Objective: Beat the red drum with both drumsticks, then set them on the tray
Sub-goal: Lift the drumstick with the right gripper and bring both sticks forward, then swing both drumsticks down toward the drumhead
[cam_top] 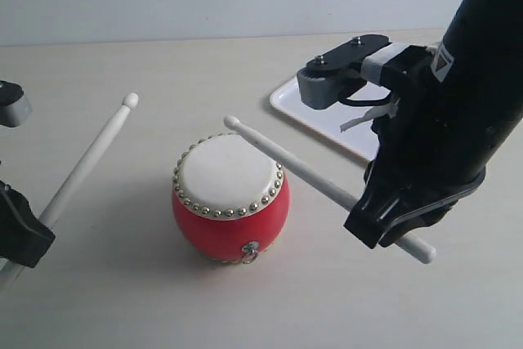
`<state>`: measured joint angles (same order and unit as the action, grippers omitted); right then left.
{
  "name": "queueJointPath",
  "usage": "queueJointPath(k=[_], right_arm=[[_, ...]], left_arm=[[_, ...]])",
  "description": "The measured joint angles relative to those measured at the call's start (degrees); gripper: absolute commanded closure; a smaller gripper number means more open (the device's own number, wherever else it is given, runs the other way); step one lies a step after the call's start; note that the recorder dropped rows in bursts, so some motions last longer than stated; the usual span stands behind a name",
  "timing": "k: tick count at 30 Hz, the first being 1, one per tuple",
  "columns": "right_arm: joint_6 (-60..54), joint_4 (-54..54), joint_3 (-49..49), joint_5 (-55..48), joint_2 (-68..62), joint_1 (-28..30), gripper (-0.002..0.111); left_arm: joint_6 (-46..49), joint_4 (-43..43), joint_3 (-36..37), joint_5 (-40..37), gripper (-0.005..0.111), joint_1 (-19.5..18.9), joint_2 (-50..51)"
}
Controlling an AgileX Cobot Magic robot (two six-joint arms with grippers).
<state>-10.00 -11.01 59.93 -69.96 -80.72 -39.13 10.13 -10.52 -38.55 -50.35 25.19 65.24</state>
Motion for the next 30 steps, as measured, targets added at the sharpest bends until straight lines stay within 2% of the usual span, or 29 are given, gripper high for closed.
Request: queueJointPath(k=[10, 20, 30], right_arm=[[0.9, 0.0, -0.5, -0.1, 0.0, 0.0, 0.108], [1.2, -0.2, -5.2, -0.2, 1.5, 0.0, 0.108], [1.2, 0.0, -5.2, 1.6, 3.0, -0.1, 0.108]], left_arm=[[0.0, -0.1, 1.1, -0.8, 0.107, 0.6, -3.9], [-2.0, 2.7, 1.1, -8.1, 0.107, 7.2, -5.9], [-3.4, 3.6, 1.1, -8.4, 0.107, 8.3, -12.5]])
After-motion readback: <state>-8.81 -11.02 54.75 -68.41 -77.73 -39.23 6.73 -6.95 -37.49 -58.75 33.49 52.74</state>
